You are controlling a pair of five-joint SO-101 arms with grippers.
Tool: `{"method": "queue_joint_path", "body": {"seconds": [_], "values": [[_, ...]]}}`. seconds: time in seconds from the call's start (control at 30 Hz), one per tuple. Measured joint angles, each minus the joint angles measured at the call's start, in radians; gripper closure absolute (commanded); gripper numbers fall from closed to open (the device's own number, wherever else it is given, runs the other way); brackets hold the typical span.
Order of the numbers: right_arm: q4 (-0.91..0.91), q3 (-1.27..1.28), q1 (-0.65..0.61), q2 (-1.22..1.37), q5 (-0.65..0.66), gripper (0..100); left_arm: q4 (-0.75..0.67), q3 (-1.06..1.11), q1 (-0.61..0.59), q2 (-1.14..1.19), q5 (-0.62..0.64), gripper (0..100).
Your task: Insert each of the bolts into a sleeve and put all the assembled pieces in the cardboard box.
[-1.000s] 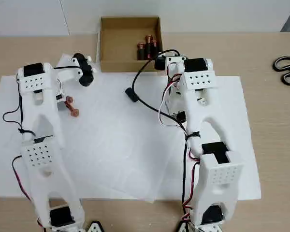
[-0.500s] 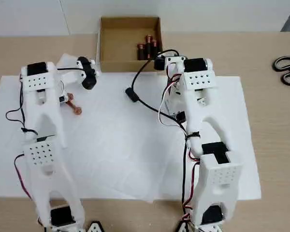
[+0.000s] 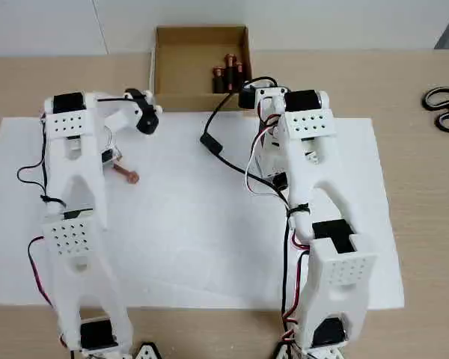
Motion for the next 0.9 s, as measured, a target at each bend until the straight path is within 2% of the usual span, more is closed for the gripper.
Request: {"method": "queue_joint_path", "body": {"seconds": [0.37, 0.6, 0.9], "values": [[0.000, 0.000, 0.000, 0.000, 0.000, 99.5, 0.008, 0.002, 0.048, 0.000, 0.460, 100], [0.000, 0.000, 0.000, 0.000, 0.000, 99.5, 0.023, 0.058, 0.087, -0.075, 0.508, 100], [0.000, 0.000, 0.000, 0.000, 0.000, 99.5, 0.028, 0.308, 0.141, -0.347, 0.516, 100]]}}
